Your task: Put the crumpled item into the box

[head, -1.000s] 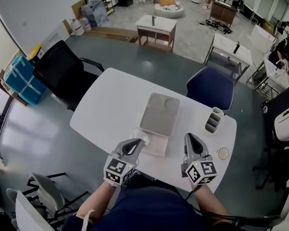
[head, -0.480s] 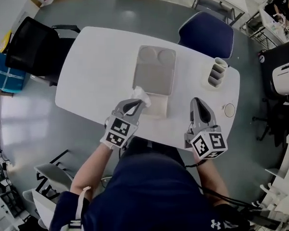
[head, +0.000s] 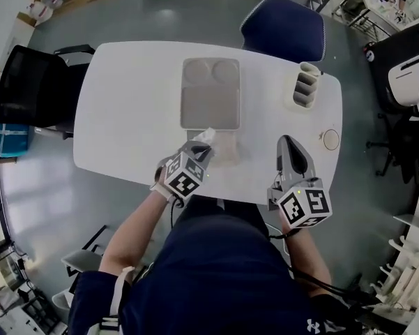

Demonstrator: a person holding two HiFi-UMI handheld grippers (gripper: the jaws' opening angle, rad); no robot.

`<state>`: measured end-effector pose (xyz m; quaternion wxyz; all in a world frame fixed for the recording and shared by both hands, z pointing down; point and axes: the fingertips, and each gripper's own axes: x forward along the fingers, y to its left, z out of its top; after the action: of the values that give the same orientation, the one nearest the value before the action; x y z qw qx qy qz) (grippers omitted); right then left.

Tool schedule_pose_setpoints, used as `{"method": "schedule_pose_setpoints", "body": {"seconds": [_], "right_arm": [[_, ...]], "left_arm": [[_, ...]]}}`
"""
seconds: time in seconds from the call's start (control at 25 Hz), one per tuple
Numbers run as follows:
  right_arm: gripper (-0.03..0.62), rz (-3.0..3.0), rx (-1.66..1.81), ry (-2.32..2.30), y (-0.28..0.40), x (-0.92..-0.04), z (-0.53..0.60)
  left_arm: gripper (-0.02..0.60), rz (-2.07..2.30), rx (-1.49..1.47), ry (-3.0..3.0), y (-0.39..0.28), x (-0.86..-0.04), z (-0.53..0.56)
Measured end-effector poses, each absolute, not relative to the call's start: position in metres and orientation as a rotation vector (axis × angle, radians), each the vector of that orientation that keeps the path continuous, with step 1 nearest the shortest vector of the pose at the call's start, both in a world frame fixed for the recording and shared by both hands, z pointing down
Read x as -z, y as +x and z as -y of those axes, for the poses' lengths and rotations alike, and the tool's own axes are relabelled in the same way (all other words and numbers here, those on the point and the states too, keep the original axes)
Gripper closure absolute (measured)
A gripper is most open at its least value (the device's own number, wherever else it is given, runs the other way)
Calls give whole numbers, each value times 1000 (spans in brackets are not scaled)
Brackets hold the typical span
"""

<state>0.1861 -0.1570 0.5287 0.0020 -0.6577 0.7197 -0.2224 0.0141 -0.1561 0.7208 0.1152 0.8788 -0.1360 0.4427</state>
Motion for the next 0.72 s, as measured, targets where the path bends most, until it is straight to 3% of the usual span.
{"method": "schedule_pose_setpoints", "body": {"seconds": [0.36,0.72], "right_arm": [[592,-2134,707,-2175,220,-533,143],[592,-2053,721,-2240,236,-536,133]], "left_arm": [[571,146,-1617,2430,24,-776,144],[569,30,-1723,2433,41,-794,147]]}}
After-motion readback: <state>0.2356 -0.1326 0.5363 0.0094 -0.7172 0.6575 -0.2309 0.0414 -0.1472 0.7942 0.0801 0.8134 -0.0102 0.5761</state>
